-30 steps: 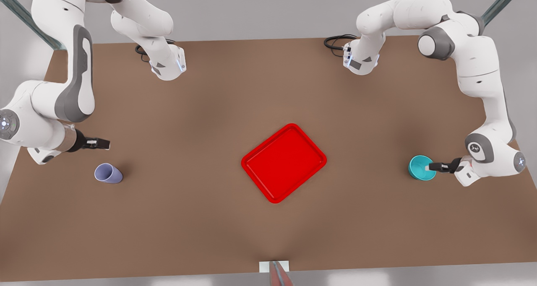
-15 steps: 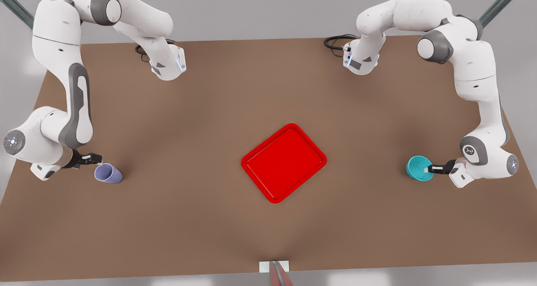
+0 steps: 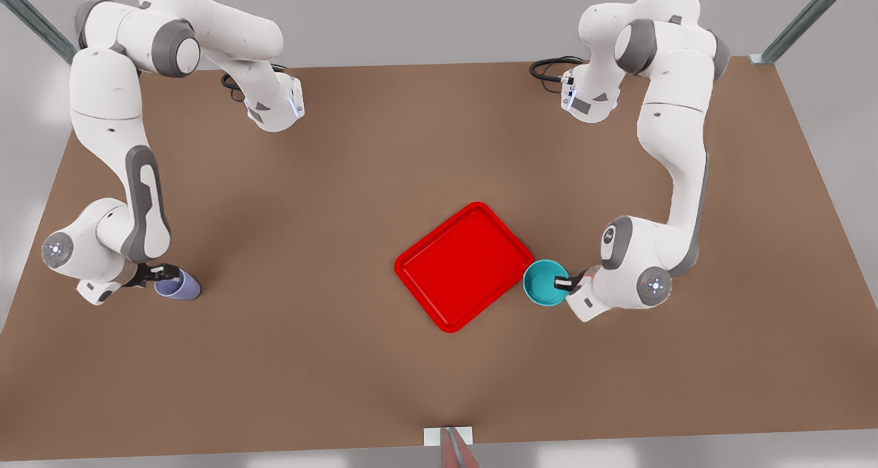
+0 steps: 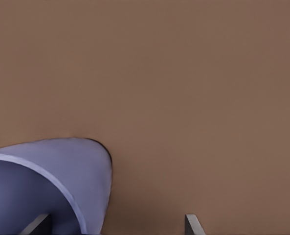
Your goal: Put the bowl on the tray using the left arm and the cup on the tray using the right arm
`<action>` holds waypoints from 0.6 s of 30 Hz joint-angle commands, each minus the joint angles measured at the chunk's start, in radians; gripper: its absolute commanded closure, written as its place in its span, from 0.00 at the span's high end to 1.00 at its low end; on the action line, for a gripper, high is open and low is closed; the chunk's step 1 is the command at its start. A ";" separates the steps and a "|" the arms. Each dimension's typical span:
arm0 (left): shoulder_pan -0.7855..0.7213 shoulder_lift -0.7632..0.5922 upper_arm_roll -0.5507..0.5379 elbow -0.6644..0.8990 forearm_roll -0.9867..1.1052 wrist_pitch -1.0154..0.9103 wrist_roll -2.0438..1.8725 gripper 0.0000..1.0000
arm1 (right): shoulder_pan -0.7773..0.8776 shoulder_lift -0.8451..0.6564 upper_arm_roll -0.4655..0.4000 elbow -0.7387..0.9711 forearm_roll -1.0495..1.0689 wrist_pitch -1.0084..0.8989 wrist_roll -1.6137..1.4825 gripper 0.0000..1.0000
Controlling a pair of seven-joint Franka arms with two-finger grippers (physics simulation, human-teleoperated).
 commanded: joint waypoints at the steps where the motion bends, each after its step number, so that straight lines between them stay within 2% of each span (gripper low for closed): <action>1: -0.011 0.002 0.000 0.000 -0.120 0.014 -0.015 0.21 | 0.000 0.002 0.000 -0.003 0.000 0.002 -0.014 0.86; 2: -0.036 0.009 0.000 0.000 -0.120 0.025 -0.035 0.21 | 0.000 0.002 0.000 -0.003 0.002 0.008 -0.016 0.77; 3: -0.057 0.011 0.000 -0.002 -0.117 0.031 -0.052 0.21 | 0.002 0.004 -0.003 -0.003 0.000 0.017 -0.019 0.63; 4: -0.069 0.011 0.000 -0.002 -0.119 0.030 -0.061 0.21 | 0.002 0.004 -0.003 -0.003 0.000 0.023 -0.048 0.47; 5: -0.082 0.011 0.000 -0.005 -0.119 0.020 -0.067 0.21 | 0.002 0.002 -0.005 -0.005 0.000 0.022 -0.048 0.26; 6: -0.097 0.011 0.000 -0.008 -0.119 0.010 -0.069 0.21 | 0.003 0.002 -0.006 -0.003 0.000 0.022 -0.048 0.21; 11: -0.168 0.031 0.000 -0.008 -0.117 0.004 -0.103 0.21 | 0.025 0.009 -0.006 0.001 0.005 0.022 -0.037 0.21; 12: -0.174 0.037 0.002 -0.008 -0.117 0.010 -0.103 0.28 | 0.034 0.016 -0.006 0.004 0.008 0.023 -0.033 0.21; 13: -0.172 0.042 0.002 -0.008 -0.117 0.010 -0.090 0.91 | 0.040 0.019 -0.006 0.003 0.025 0.019 -0.033 0.21; 14: -0.172 0.040 0.002 -0.008 -0.116 0.010 -0.096 1.00 | 0.040 0.019 -0.006 0.003 0.026 0.019 -0.033 0.21; 18: -0.171 0.029 0.013 -0.005 -0.103 -0.001 -0.081 1.00 | 0.046 0.021 -0.006 0.003 0.026 0.020 -0.031 0.21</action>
